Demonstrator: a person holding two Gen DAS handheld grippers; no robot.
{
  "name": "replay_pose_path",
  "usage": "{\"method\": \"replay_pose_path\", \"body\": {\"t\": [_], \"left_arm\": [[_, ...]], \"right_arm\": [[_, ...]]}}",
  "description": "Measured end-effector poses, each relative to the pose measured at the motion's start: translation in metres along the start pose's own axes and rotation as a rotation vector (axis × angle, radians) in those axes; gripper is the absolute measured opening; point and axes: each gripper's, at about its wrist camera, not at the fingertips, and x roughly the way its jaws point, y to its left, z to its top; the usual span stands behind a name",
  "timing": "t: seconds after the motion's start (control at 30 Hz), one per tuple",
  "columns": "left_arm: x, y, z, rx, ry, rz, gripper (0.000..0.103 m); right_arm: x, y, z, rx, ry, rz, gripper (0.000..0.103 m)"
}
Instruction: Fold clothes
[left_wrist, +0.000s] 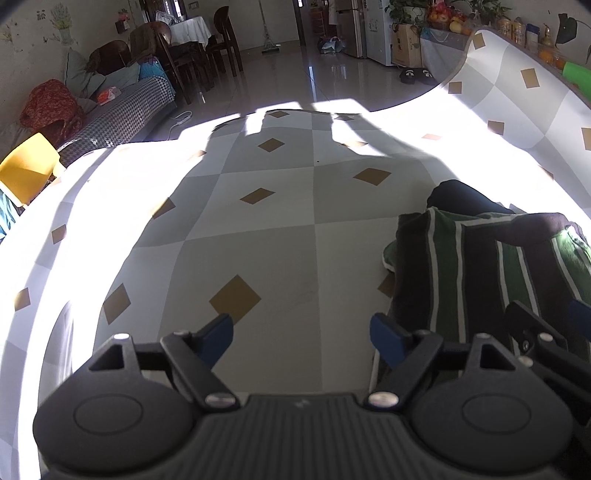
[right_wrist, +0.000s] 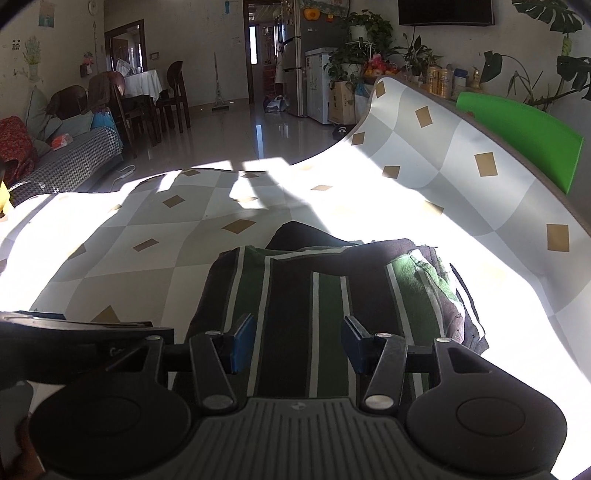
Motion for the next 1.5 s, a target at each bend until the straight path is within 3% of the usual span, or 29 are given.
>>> {"method": "replay_pose_path", "body": {"t": [0.77, 1.5], "left_arm": [[-0.010, 0.095, -0.044, -0.087, 0.056, 0.081, 0.097], [-0.022, 0.184, -0.095, -0.226, 0.144, 0.147, 0.102]], "right_arm": [[0.000, 0.075, -0.021, -0.135, 0.070, 0.139, 0.050], [-0.006, 0.150, -0.044, -0.290, 0.124, 0.290, 0.050]]}}
